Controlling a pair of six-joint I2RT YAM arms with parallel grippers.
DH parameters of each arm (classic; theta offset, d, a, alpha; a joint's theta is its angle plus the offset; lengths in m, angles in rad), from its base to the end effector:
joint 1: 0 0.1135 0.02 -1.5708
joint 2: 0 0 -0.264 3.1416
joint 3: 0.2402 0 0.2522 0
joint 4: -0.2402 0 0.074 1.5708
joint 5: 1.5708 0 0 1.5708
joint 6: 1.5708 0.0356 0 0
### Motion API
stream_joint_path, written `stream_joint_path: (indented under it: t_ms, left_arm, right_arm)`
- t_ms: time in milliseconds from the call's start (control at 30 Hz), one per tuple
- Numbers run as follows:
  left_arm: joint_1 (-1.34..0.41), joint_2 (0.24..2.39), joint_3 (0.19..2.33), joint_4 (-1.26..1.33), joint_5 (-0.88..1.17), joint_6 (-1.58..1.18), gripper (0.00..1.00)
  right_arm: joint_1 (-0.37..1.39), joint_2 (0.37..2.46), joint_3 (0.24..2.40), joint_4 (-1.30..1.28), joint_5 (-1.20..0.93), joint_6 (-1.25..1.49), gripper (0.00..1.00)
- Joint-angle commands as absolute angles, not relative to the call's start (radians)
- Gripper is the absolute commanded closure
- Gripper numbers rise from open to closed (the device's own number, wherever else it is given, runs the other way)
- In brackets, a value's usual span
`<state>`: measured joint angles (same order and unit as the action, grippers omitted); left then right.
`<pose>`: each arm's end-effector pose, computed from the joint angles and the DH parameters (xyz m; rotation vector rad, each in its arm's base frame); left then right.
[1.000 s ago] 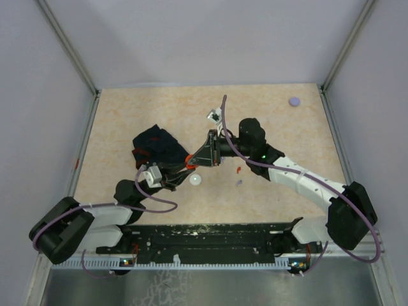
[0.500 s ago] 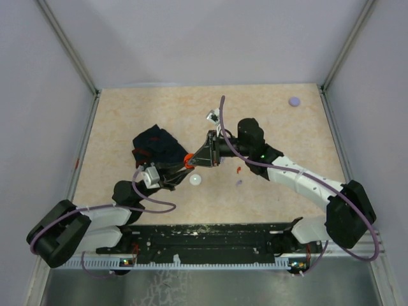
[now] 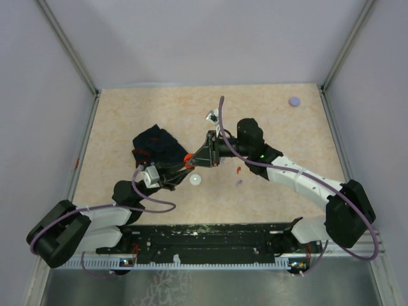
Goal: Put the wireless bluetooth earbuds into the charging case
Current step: Place the earbud in the charging case.
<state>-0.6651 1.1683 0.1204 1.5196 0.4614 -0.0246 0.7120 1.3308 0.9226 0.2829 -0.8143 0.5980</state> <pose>0.1360 -0.1268 0.2222 0.7569 0.9237 -0.8619 0.2129 0.2179 0.3155 -0.7980 1.7848 1.6067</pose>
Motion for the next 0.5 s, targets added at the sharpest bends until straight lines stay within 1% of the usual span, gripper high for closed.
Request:
stream_joint_path:
  t_ms: [0,467]
  left_arm:
    - [-0.661,1.147,0.144,1.79,0.442,-0.042,1.0]
    - [-0.661,1.118,0.119,1.79,0.402,-0.047,1.0]
  right_arm:
    - [0.724,1.338,0.939,0.252,-0.806,0.544,0.87]
    - [0.701,1.314,0.927,0.236,-0.782,0.539,0.87]
